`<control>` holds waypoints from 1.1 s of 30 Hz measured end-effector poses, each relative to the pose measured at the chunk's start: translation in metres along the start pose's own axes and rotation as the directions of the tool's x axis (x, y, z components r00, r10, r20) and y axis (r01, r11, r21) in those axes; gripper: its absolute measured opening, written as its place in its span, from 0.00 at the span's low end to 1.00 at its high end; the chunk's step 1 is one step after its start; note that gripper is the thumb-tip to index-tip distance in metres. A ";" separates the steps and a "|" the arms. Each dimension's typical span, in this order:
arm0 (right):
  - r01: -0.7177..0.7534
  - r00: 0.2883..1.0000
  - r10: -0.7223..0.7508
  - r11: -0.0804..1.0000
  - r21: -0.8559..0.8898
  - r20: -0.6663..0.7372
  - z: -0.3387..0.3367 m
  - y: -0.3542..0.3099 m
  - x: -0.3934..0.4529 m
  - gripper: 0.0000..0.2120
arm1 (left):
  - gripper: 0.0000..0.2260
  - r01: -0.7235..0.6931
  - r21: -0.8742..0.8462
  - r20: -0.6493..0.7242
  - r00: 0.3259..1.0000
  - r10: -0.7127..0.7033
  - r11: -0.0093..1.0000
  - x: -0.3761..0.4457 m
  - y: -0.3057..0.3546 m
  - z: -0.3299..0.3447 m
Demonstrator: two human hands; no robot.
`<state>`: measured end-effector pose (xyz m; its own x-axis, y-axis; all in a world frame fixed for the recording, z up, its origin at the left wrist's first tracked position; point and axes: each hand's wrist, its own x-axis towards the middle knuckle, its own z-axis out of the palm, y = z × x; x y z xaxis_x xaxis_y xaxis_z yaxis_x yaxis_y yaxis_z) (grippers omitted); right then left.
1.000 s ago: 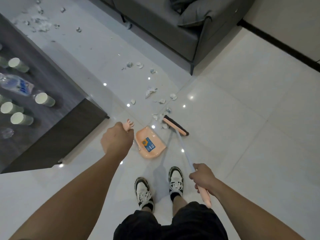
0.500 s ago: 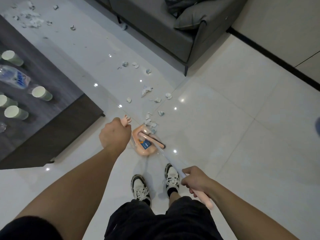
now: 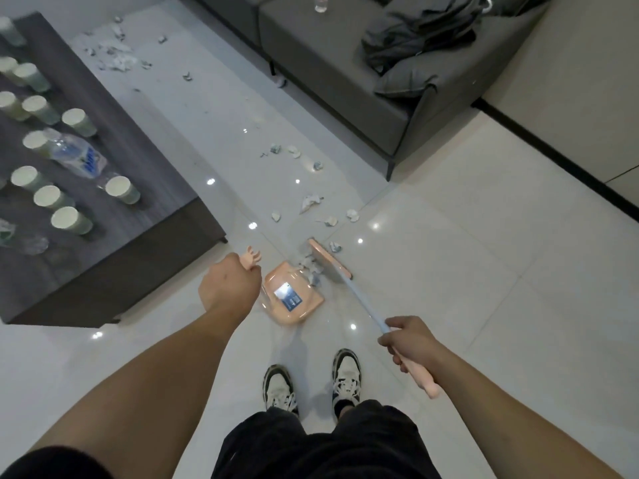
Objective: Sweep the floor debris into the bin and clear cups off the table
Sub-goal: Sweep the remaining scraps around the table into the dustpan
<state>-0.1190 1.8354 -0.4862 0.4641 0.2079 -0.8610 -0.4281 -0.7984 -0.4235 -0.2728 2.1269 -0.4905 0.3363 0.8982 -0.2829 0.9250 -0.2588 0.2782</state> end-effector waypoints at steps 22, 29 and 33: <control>-0.015 0.970 0.074 0.969 -0.245 0.233 0.076 0.041 0.007 0.31 | 0.13 0.006 0.016 -0.018 1.000 -0.006 1.000 -0.002 -0.022 0.007; -0.060 0.981 0.055 0.998 0.024 0.188 0.033 0.025 -0.013 0.15 | 0.11 0.048 -0.052 0.010 0.999 -0.047 0.997 -0.003 -0.028 -0.006; -0.022 0.997 0.016 0.997 0.074 0.075 0.016 0.015 0.001 0.19 | 0.11 0.031 -0.058 0.015 0.999 -0.030 0.998 -0.002 -0.015 -0.010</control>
<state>-0.1368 1.8329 -0.4979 0.3974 0.2370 -0.8865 -0.4939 -0.7589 -0.4243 -0.2889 2.1322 -0.4853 0.3114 0.9001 -0.3049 0.9230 -0.2101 0.3225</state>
